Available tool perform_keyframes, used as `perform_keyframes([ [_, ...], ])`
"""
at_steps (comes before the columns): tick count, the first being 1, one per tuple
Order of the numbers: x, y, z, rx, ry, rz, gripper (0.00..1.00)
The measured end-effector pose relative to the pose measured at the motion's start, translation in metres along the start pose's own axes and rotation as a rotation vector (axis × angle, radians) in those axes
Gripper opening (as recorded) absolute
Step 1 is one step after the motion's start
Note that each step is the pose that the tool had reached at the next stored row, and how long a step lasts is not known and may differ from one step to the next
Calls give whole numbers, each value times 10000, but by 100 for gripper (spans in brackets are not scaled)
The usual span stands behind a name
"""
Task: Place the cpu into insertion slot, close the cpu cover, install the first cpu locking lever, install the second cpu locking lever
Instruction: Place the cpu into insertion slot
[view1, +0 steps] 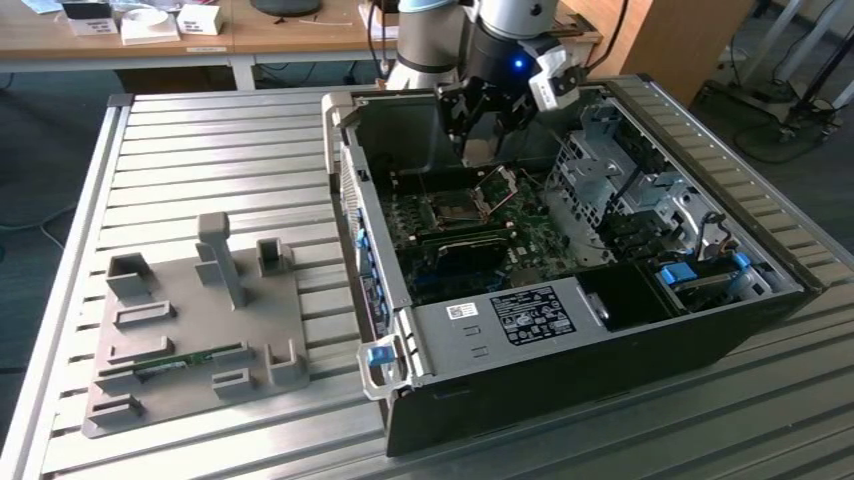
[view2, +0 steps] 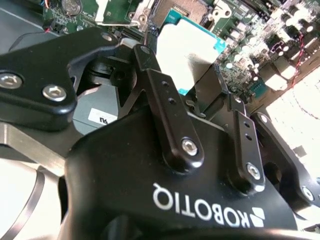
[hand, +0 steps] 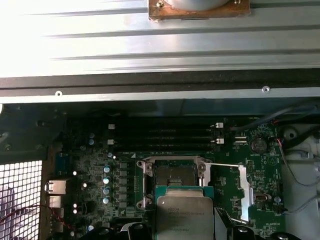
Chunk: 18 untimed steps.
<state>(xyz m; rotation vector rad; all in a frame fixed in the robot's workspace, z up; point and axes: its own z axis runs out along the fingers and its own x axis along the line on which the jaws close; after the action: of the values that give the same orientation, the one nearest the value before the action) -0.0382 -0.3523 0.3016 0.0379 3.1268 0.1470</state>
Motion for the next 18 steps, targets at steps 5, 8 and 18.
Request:
perform_keyframes([
  [5, 2, -8, 87, 0, 0, 1, 54],
  [8, 3, -13, 140, 0, 0, 1, 54],
  [18, 3, -17, 178, 0, 0, 1, 54],
])
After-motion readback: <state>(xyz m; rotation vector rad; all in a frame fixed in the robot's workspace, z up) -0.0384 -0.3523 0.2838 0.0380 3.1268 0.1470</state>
